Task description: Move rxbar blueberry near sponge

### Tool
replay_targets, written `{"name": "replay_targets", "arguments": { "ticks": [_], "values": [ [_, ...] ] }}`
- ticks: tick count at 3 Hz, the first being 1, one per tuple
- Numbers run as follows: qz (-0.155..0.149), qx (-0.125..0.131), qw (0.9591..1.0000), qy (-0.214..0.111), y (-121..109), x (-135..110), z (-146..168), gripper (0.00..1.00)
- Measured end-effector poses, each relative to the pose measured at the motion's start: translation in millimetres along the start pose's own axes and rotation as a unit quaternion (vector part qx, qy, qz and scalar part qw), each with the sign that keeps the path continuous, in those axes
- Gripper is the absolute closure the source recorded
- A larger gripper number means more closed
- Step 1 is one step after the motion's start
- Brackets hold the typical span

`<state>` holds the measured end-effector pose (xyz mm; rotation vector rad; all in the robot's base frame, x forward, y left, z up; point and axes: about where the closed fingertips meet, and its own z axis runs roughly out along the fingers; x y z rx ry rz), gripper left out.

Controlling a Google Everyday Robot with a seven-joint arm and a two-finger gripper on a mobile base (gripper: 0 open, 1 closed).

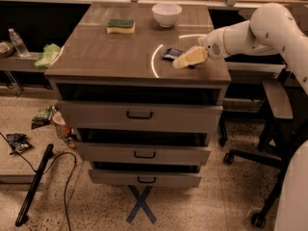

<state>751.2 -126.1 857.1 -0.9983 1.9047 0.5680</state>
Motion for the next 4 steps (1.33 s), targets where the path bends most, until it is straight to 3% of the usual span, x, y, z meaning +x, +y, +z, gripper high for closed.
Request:
{"name": "replay_targets", "arguments": {
  "ticks": [1,3,4],
  "values": [
    [0.012,-0.006,0.9999,0.0,-3,11,16,0.28],
    [0.015,-0.014,0.9998,-0.003,-6,14,30,0.86],
    [0.015,-0.014,0.9998,-0.003,-6,13,30,1.0]
  ]
}}
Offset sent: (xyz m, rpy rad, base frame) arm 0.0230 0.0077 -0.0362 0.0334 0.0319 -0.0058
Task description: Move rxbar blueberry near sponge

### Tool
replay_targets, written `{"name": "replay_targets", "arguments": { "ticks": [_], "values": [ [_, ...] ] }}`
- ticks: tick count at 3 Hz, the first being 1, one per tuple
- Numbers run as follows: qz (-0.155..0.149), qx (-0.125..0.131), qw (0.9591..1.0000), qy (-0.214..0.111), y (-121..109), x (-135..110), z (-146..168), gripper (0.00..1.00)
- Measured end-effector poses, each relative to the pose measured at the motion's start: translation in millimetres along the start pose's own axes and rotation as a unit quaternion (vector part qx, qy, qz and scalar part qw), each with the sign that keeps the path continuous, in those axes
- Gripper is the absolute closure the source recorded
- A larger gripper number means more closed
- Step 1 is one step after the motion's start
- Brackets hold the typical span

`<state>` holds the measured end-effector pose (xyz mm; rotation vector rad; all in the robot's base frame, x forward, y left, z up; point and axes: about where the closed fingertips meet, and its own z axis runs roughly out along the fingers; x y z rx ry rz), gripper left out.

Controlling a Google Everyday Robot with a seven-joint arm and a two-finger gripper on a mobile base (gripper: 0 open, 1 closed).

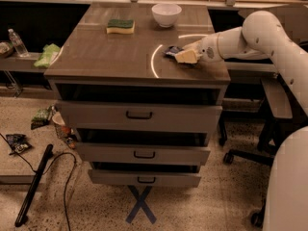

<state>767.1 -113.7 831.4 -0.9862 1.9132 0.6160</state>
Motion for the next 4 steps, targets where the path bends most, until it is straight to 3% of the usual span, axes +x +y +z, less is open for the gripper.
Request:
{"name": "replay_targets", "arguments": {
  "ticks": [2,4],
  "values": [
    [0.0,0.0,1.0,0.0,0,0,0,1.0],
    [-0.025,0.024,0.9959,-0.083,-12,-108,4,1.0]
  ]
}}
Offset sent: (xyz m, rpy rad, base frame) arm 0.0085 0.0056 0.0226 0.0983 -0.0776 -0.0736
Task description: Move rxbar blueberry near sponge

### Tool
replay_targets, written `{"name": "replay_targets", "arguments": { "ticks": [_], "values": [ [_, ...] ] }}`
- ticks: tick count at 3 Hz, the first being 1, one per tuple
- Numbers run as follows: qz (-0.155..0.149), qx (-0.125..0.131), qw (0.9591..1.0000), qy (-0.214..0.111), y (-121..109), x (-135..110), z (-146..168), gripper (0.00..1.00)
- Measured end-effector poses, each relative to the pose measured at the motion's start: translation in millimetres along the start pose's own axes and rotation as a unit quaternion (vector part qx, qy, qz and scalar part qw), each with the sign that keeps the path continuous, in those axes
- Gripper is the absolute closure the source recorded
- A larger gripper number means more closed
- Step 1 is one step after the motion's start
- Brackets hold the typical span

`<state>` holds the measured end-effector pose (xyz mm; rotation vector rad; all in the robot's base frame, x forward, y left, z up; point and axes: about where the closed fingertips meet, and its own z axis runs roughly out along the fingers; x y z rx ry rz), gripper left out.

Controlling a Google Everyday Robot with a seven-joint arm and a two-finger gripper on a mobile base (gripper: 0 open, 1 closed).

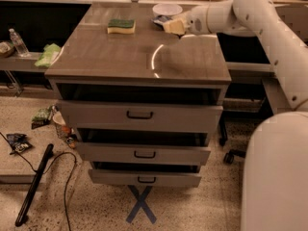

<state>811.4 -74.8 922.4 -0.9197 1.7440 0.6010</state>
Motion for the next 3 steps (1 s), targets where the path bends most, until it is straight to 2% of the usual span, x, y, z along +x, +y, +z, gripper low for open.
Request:
{"name": "replay_targets", "arguments": {
  "ticks": [1,2,3],
  "values": [
    [0.011,0.015,0.9997,-0.013,-13,-36,29,1.0],
    [0.047,0.019,0.9987,-0.006,-20,-38,101,1.0],
    [0.061,0.019,0.9979,0.005,-18,-29,140,1.0]
  ]
}}
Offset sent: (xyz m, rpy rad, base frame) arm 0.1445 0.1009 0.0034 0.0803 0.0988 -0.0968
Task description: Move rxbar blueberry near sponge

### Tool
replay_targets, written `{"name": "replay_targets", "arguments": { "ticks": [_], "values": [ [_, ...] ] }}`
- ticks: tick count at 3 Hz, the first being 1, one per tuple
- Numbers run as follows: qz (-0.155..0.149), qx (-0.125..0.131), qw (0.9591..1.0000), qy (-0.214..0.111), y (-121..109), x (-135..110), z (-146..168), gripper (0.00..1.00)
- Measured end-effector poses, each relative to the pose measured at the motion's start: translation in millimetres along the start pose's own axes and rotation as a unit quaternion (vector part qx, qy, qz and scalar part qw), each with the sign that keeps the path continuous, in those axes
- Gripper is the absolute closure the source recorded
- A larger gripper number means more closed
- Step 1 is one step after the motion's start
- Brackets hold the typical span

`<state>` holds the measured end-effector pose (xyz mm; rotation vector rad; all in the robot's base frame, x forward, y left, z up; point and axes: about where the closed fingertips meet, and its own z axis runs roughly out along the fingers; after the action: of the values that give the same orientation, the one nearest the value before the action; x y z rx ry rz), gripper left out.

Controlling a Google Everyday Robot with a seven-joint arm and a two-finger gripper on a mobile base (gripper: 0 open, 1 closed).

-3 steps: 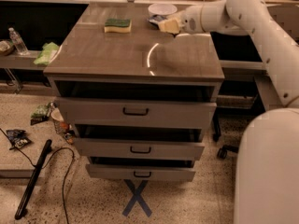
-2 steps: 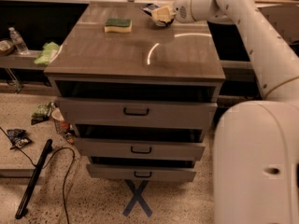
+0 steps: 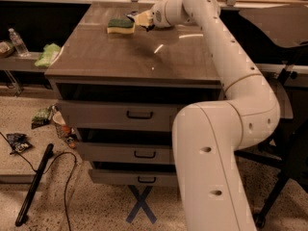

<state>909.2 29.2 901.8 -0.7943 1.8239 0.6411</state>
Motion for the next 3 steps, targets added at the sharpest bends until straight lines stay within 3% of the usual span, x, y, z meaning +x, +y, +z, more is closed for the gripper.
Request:
{"name": "replay_targets", "arguments": {
  "ticks": [2,3],
  "values": [
    [0.02,0.005,0.9998,0.006,-2.3,9.3,27.6,0.59],
    [0.02,0.006,0.9998,0.005,-2.5,6.6,28.4,0.27]
  ]
}}
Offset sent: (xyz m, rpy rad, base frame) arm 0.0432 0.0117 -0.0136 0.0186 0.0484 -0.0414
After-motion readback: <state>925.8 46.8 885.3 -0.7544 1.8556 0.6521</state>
